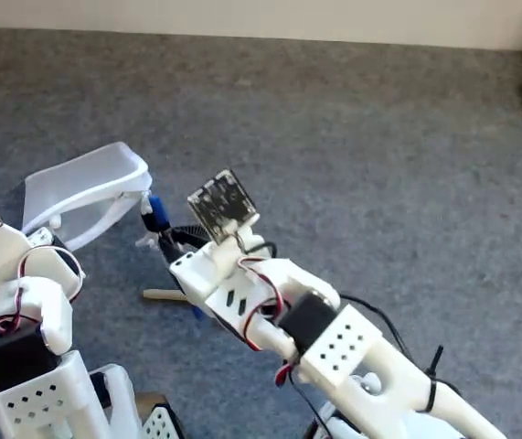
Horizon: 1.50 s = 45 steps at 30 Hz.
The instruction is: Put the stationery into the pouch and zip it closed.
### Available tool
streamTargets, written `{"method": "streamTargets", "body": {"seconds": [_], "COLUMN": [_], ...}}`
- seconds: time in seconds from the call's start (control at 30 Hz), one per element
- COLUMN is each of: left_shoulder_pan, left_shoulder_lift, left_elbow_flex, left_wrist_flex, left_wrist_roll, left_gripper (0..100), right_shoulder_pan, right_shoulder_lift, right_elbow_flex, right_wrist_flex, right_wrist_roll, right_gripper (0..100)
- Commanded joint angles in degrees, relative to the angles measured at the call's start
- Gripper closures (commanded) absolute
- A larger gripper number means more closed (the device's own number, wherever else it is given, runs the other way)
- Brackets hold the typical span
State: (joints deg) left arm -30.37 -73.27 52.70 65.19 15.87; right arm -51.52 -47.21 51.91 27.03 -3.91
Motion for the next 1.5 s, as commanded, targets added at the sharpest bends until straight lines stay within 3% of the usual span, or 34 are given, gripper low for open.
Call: {"method": "streamTargets", "body": {"seconds": [0.0, 0.27, 0.9, 1.2, 1.47], "left_shoulder_pan": [1.4, 8.2, 8.6, 8.6, 8.6], "left_shoulder_lift": [0.3, 0.3, 0.3, 0.3, 0.3], "left_elbow_flex": [-1.6, -1.7, -1.7, -1.7, -1.6], "left_wrist_flex": [-1.1, -1.1, -1.0, -1.0, -1.0], "left_wrist_roll": [0.3, -3.7, -4.4, -4.4, -4.4], "left_gripper": [99, 99, 99, 99, 99], "right_shoulder_pan": [-0.6, -3.7, -4.3, -4.2, -3.1], "right_shoulder_lift": [-4.8, -10.5, -24.3, -19.9, -4.6], "right_elbow_flex": [1.6, 9.8, 25.0, 25.7, 20.5], "right_wrist_flex": [-6.9, -18.8, -52.8, -61.7, -74.2], "right_wrist_roll": [0.7, 0.7, 0.7, 0.7, 0.7], "right_gripper": [99.5, 99.5, 99.5, 99.5, 99.5]}}
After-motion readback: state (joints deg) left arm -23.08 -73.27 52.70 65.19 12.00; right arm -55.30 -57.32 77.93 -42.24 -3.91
